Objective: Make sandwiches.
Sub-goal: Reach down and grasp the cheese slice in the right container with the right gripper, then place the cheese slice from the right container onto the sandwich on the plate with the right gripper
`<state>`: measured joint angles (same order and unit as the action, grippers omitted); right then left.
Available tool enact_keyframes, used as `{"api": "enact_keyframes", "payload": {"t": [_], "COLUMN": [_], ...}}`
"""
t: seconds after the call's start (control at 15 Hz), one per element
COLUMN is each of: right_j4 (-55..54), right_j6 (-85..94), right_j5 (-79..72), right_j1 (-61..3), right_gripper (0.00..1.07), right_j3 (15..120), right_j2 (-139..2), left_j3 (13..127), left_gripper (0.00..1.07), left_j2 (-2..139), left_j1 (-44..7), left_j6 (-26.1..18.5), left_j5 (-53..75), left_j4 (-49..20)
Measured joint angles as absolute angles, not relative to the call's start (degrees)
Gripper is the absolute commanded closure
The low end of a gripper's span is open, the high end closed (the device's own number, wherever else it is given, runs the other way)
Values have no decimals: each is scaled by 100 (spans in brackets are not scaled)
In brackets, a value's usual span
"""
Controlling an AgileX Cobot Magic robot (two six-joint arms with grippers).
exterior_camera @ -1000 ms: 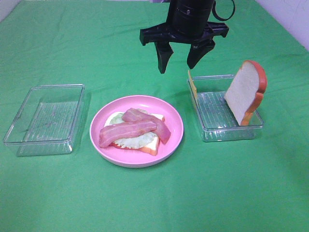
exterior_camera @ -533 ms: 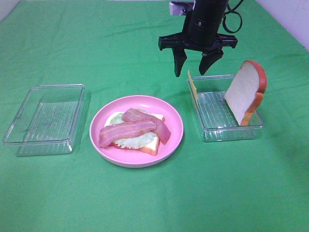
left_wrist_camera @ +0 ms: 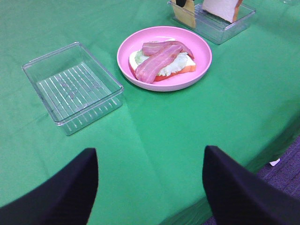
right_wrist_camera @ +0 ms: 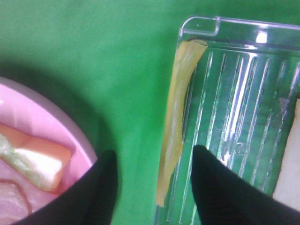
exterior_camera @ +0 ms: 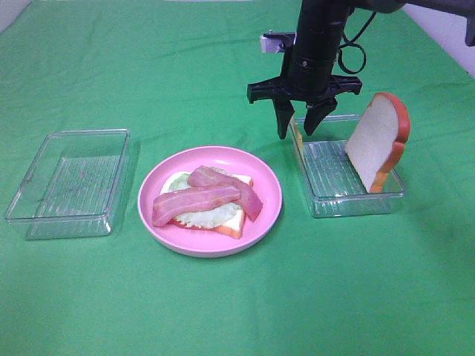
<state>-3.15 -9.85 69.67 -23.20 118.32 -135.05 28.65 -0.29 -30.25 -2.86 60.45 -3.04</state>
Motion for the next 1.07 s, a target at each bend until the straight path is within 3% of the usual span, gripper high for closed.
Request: {"api": "enact_keyframes", "payload": {"t": [0.07,0.33,0.8,0.93,1.07], "right_j4": [-269,-206,-46,-315,-1507], "right_j6": [-980,-974,-859,-584,86], "right_j5": [6967,6967,6996,6996,6996], "right_j1": [-2320,-2320,-2320,-2320,-2320], "right_gripper": [85,107,107,107,107], "right_j3": [11832,11837,11935,11935,11935], "right_j2": [-13516,-13522,-13052,-12811,-12617], "left_j3": [2865,2865,2865,2865,2865], "left_gripper": [45,45,45,45,45], "left_j2": [-29,-29,-29,-29,-29], "left_j1": [-3025,-3025,-3025,-3025,-3025], "left_j6": [-286,-275,-275,-275,-275], "left_j5": [6045,6045,6045,6045,6045], "left_j4": [-304,-304,-304,-309,-315]}}
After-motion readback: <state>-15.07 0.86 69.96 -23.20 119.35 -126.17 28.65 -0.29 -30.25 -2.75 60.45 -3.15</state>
